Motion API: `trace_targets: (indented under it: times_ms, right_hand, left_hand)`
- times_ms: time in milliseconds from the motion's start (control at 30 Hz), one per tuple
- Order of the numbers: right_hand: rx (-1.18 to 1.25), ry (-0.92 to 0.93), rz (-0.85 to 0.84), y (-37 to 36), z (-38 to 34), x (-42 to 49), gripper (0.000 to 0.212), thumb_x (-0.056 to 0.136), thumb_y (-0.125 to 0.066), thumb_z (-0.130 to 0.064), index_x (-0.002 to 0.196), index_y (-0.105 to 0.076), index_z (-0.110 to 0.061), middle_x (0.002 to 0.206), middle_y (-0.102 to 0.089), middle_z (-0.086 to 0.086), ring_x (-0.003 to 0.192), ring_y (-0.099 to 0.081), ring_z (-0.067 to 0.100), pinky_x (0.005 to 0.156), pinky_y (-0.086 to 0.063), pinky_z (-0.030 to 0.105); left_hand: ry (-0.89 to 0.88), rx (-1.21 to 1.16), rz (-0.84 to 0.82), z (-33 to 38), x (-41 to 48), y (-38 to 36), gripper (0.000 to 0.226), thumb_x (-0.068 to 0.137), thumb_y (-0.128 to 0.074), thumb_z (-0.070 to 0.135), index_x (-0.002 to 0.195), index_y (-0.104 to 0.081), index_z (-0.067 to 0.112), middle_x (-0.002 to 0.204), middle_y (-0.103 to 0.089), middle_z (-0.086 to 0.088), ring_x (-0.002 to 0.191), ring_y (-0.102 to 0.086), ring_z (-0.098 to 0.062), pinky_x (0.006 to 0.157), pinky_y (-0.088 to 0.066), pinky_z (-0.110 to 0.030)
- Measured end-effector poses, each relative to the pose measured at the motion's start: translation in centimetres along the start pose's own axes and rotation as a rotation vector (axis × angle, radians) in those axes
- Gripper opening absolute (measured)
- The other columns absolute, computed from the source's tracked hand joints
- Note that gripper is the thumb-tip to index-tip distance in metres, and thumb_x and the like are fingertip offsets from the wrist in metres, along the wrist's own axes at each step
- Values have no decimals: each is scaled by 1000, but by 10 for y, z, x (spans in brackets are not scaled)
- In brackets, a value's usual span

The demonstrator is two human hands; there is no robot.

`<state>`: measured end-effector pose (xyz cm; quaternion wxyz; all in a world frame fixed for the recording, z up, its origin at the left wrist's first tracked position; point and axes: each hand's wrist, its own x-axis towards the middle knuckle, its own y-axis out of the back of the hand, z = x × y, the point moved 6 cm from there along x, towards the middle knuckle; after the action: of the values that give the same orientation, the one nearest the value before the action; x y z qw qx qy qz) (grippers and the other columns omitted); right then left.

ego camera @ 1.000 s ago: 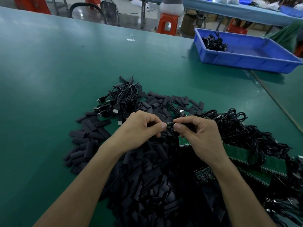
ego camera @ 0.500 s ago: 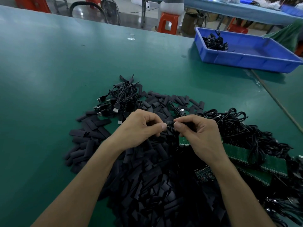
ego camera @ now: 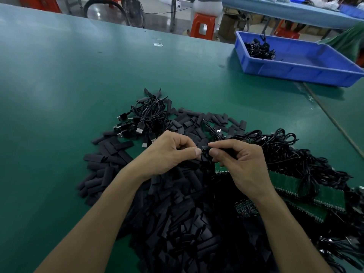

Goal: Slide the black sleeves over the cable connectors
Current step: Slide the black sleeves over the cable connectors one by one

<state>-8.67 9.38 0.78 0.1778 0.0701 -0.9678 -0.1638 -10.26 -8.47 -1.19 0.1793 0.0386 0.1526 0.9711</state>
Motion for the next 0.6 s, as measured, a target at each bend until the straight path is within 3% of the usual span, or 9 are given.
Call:
trace_targets:
  times_ms: [267, 467, 600]
  right_hand:
    - [63, -40, -37, 0, 1, 2, 19, 78, -77, -28, 96, -76, -35, 88, -77, -10, 79, -72, 8, 71, -55, 18]
    - [14, -33, -23, -2, 2, 1, 12, 83, -72, -26, 92, -74, -32, 77, -73, -6, 68, -69, 12, 63, -54, 19]
    - [67, -49, -11, -1, 3, 0, 16, 79, -75, -26, 94, -75, -30, 80, -75, -6, 70, -71, 12, 63, -55, 20]
  left_hand:
    - [-13, 45, -4, 4, -2, 0, 20, 96, -67, 23, 84, -75, 9, 51, -42, 9, 45, -28, -10, 45, -22, -20]
    - [7, 45, -14, 2, -2, -2, 22, 97, -66, 23, 80, -74, 12, 45, -37, 12, 41, -25, -7, 41, -21, -18]
    - [24, 24, -19, 1, -2, -5, 24, 98, -64, 25, 77, -75, 19, 47, -34, 10, 44, -24, -10, 44, -19, -22]
